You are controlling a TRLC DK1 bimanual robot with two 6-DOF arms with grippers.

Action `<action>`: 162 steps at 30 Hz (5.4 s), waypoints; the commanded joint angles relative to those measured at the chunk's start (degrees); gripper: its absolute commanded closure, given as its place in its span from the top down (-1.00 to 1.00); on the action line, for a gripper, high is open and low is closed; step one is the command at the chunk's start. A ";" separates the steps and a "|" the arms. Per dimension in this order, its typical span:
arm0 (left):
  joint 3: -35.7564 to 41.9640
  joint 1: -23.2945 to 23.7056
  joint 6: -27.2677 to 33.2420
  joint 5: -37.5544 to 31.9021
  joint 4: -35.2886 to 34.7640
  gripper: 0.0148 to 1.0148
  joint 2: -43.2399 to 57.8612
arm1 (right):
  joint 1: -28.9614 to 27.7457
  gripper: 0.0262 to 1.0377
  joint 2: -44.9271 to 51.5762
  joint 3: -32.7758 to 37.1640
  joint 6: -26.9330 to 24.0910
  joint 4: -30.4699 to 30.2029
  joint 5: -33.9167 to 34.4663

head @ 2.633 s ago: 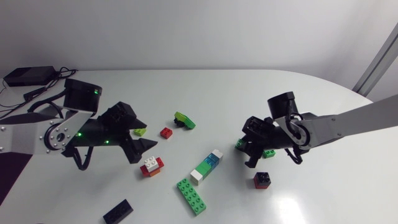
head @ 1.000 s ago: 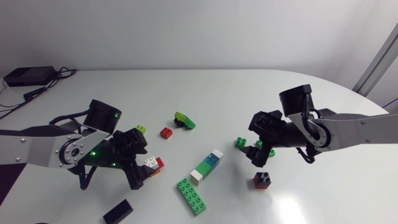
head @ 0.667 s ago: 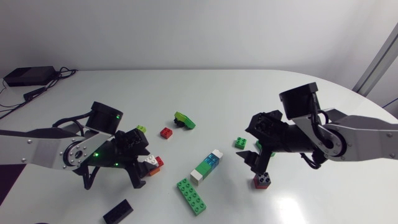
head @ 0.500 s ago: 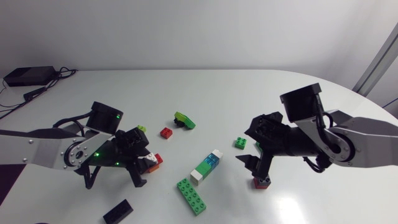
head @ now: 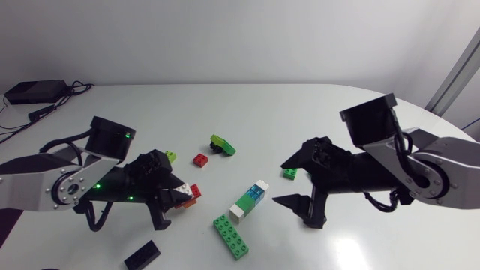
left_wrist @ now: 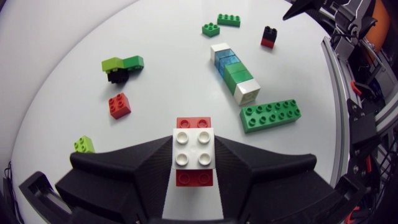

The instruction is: Separate the duplo bricks

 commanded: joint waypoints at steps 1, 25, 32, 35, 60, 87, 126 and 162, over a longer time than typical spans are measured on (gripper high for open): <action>0.58 -0.47 -0.28 1.69 -1.44 -0.46 -2.48 | 1.53 0.89 1.04 1.54 1.05 -0.94 -0.80; 4.89 -8.38 0.51 12.07 -3.90 -0.46 -3.71 | 11.20 0.88 15.19 12.87 2.46 -3.84 -9.15; 5.95 -8.55 1.39 14.09 -5.92 -0.46 -4.15 | 12.61 0.85 17.83 14.90 2.72 -5.16 -11.61; 6.30 -8.11 2.53 15.14 -7.42 -0.46 -4.33 | 13.31 0.85 18.71 15.77 2.72 -5.77 -11.78; 8.32 -6.53 4.29 19.27 -9.62 -0.46 -5.03 | 17.26 -0.35 20.20 15.60 2.28 -7.35 -12.75; 9.55 3.66 13.34 18.39 -12.87 -0.46 -0.20 | 14.98 -0.55 12.38 9.36 -0.53 -4.63 -10.55; 0.76 0.59 11.06 3.63 8.14 0.69 7.36 | 9.70 -0.54 6.23 9.62 7.03 -0.68 -11.26; 11.13 3.49 -9.33 47.22 -1.35 0.70 4.90 | 3.90 -0.53 11.50 13.67 22.85 7.59 -31.30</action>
